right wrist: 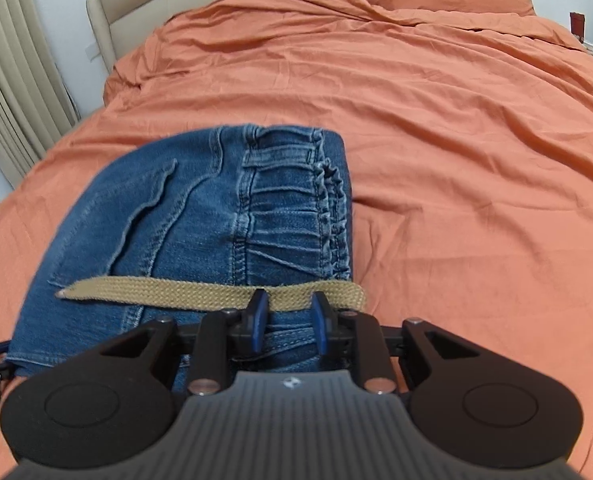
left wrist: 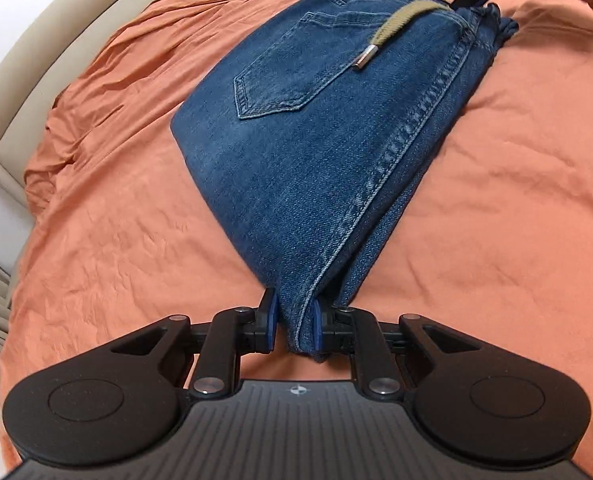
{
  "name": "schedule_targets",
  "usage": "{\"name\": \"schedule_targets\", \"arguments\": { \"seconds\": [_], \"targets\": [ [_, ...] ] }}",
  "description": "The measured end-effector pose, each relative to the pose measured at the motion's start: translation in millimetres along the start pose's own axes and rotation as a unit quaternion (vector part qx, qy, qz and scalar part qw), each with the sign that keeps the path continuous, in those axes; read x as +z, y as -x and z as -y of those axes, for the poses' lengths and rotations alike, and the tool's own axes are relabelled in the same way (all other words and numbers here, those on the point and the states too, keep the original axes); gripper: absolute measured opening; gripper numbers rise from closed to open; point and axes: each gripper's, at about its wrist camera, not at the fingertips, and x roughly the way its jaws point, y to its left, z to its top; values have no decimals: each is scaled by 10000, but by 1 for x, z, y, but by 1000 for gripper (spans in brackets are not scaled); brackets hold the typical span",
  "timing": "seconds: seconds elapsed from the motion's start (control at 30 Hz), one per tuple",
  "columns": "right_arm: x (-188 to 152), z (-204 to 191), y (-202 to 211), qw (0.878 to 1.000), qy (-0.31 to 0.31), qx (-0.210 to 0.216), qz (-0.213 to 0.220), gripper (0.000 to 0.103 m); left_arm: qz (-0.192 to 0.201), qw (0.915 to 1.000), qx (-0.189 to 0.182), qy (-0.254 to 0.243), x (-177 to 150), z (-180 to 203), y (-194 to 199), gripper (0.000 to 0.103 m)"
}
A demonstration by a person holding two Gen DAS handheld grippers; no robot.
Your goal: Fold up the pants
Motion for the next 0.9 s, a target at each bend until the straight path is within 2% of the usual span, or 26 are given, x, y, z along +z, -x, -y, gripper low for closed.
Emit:
{"name": "schedule_targets", "arguments": {
  "seconds": [0.17,0.37,0.43,0.47,0.5,0.53,0.63,0.7,0.77,0.83,0.9],
  "targets": [
    [3,-4,-3,9999,102,-118,16,17,-125,9996,-145,205,4,-7,11,20],
    [4,-4,7,9998,-123,-77,164,20,-188,9935,-562,970,-1,-31,35,24],
    [3,-4,19,9995,-175,-63,266,28,-102,9906,-677,1186,0,-40,45,28],
    [3,-3,26,9992,-216,-77,312,45,-26,9895,-686,1273,1,-45,50,30],
    [3,-3,33,9990,-239,-94,360,54,49,9882,-699,1362,3,-49,55,33],
    [3,-1,39,9988,-261,-55,405,54,115,9864,-721,1475,6,-55,59,35],
    [3,3,55,9978,-436,13,505,54,321,9753,-850,2015,18,-78,62,42],
    [4,9,60,9968,-609,177,484,60,392,9655,-894,2414,26,-94,56,48],
    [10,13,62,9954,-800,351,397,69,362,9552,-970,2772,35,-110,46,50],
    [17,15,62,9948,-880,409,304,71,302,9432,-1111,3115,43,-123,35,51],
    [24,16,59,9951,-870,428,168,73,266,9318,-1165,3427,50,-134,21,59]
  ]
}}
